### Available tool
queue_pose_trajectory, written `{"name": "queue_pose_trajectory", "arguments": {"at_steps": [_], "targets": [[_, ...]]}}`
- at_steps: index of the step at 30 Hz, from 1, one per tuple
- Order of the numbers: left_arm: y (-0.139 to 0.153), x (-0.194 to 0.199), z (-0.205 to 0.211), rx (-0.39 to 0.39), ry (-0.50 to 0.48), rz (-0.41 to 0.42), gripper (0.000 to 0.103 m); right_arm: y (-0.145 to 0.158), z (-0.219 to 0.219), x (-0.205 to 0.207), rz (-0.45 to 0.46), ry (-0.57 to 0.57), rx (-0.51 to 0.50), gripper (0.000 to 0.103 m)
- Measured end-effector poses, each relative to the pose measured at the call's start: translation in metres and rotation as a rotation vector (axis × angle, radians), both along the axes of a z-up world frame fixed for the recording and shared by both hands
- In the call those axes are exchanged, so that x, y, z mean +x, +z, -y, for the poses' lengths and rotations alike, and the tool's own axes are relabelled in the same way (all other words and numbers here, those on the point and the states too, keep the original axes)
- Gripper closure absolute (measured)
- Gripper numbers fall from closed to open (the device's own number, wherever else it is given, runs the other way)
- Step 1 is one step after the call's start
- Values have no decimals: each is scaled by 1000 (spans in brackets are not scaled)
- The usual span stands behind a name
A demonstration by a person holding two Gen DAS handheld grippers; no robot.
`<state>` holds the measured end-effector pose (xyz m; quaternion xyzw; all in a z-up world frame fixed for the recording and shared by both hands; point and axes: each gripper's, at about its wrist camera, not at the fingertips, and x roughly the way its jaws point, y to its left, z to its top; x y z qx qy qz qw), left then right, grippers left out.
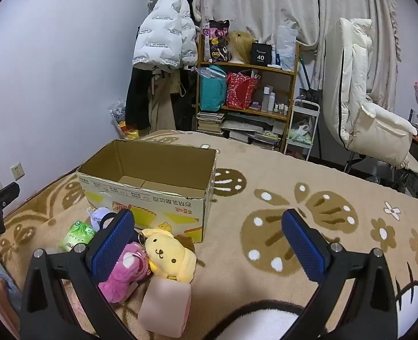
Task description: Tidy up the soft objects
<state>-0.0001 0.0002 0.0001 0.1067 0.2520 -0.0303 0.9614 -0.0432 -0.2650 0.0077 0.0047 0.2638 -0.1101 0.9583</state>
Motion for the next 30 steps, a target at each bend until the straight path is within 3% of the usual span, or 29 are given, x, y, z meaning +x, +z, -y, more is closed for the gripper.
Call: {"name": "queue_pose_trajectory", "arguments": {"at_steps": [30], "targets": [[2, -1, 2, 12, 1, 4, 0, 0, 0, 0, 0, 0, 10, 0]]}}
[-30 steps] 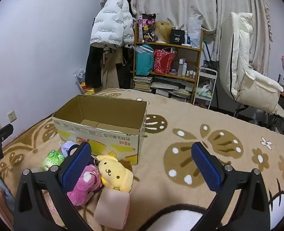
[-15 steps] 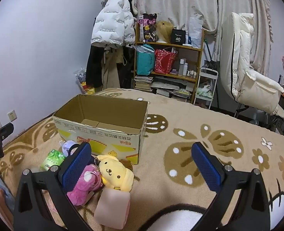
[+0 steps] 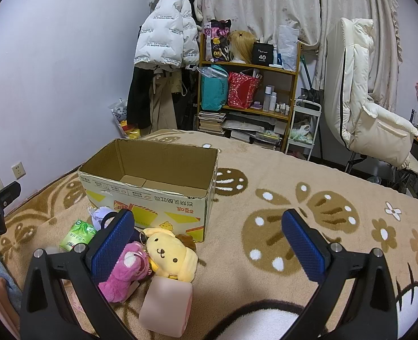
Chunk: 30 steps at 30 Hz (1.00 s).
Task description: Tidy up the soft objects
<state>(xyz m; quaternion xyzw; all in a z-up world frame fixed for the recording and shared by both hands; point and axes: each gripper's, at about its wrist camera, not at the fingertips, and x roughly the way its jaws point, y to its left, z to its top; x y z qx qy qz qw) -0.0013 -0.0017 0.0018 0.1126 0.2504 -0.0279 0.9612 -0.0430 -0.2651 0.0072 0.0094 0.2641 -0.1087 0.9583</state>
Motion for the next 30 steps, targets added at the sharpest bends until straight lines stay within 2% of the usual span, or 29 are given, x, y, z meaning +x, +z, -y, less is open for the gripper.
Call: {"name": "queue_pose_trajectory", "arguments": {"at_steps": [30], "targets": [[-1, -1, -2, 4, -1, 1, 0, 0, 0, 0, -1, 1, 4, 0]]}}
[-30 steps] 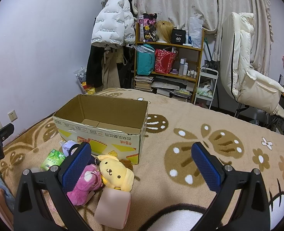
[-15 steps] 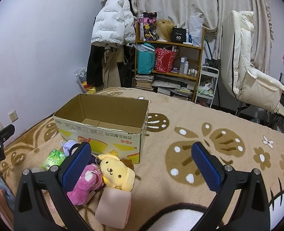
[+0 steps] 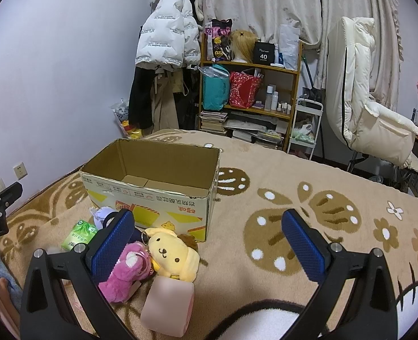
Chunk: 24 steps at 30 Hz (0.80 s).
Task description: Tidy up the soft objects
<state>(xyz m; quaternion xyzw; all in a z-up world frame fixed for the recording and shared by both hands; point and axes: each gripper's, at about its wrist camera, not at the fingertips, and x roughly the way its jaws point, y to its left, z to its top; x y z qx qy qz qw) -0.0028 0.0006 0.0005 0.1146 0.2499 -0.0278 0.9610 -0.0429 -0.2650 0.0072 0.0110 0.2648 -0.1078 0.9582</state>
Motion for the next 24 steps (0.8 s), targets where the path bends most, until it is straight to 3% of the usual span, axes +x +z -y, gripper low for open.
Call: {"name": "queue_pose_trajectory", "arguments": {"at_steps": [24], "targets": [[-2, 2, 2, 8, -2, -7, 0, -1, 0, 1, -2, 0, 1, 0]]}}
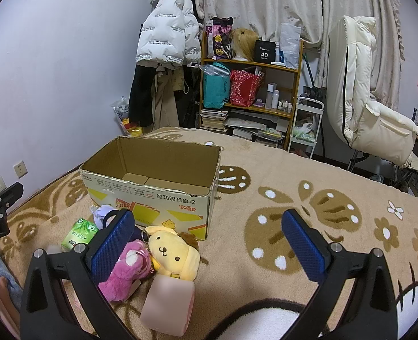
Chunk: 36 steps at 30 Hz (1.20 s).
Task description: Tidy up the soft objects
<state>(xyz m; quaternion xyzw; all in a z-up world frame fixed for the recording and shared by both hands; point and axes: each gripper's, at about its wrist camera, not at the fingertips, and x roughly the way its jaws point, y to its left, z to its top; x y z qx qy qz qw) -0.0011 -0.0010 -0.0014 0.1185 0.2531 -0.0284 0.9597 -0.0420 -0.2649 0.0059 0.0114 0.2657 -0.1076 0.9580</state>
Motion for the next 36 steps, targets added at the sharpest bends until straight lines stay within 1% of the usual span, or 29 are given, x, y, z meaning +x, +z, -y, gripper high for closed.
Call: {"name": "queue_pose_trajectory", "arguments": {"at_steps": [11, 12, 18, 21, 25, 27, 31, 36], "targets": [[0, 0, 0, 1, 1, 0, 0, 2, 5, -1, -4, 3, 2, 0], [-1, 0, 0, 0, 1, -1, 0, -1, -1, 1, -5, 3, 1, 0], [-3, 0, 0, 0, -1, -13, 0, -2, -2, 2, -7, 3, 1, 0], [-9, 7, -3, -19, 1, -69, 0, 0, -2, 1, -9, 5, 3, 0], [-18, 23, -10, -74, 27, -171, 0, -11, -5, 8, -42, -1, 4, 0], [-22, 30, -14, -95, 45, -216, 0, -15, 0, 12, -63, 2, 20, 0], [-32, 38, -15, -91, 57, -276, 0, -20, 8, 15, -101, 14, 79, 0], [-43, 44, -6, -57, 40, -334, 0, -28, 15, 23, -174, 36, 164, 0]]}}
